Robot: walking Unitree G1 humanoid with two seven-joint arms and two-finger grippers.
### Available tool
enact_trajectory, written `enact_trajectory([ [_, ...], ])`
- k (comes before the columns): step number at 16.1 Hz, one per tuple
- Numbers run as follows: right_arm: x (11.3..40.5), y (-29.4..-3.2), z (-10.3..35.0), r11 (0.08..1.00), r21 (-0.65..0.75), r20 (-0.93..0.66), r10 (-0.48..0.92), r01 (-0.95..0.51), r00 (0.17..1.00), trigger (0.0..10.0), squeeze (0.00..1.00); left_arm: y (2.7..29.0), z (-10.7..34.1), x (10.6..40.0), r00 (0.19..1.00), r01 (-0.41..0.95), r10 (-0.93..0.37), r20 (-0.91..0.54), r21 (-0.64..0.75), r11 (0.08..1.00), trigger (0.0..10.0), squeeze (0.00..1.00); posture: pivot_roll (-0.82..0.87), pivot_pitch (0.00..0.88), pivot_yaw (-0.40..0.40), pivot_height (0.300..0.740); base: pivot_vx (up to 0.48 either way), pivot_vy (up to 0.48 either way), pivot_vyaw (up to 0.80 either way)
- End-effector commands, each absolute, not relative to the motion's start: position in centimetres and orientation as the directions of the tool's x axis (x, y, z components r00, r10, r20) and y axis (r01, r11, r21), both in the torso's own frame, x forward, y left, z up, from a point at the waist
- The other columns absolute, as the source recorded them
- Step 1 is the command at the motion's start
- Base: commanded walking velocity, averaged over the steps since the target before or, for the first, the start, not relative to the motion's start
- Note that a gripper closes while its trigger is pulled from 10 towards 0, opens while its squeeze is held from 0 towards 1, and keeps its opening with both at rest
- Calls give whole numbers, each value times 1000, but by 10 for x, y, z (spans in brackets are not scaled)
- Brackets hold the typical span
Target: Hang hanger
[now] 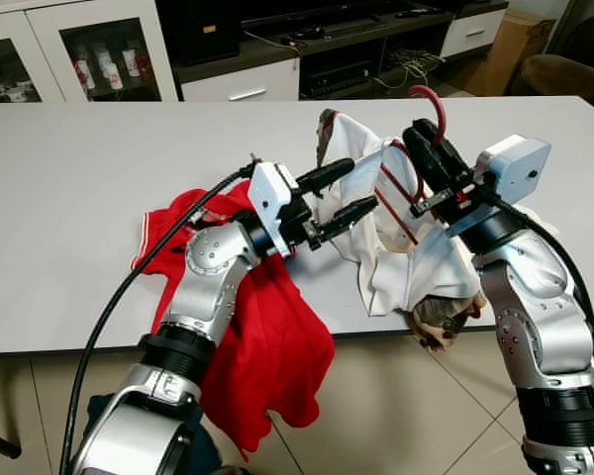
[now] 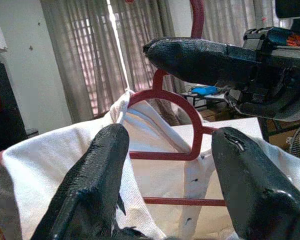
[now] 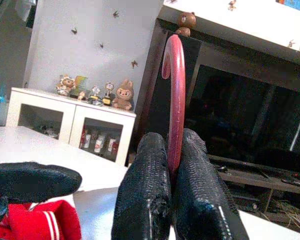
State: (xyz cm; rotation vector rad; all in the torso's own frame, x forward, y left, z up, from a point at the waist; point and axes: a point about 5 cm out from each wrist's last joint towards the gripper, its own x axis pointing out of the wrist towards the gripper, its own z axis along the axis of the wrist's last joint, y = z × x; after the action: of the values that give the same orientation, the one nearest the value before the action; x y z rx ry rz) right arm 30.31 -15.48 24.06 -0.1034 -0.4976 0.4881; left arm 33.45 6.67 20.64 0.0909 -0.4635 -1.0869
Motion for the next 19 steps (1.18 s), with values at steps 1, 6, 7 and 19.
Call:
enact_trajectory([
  [1,299,-151,249,871,-236,468,491,-431,735,0,0,64,209,332,356,837,-882,309,314,448,10000,0,2,21,13,740,0,0,0],
  [6,281,-139,228,792,-317,397,610,-522,685,0,0,75,205,354,618,677,-727,298,269,685,10000,0,3,19,14,740,0,0,0],
  [7,280,-139,226,791,-318,393,612,-523,687,0,0,78,204,354,625,671,-720,302,262,693,10000,0,4,19,14,740,0,0,0],
  [19,275,-141,234,805,-352,432,592,-477,680,0,0,74,179,346,593,742,-796,119,302,598,10000,0,3,17,27,740,0,0,0],
])
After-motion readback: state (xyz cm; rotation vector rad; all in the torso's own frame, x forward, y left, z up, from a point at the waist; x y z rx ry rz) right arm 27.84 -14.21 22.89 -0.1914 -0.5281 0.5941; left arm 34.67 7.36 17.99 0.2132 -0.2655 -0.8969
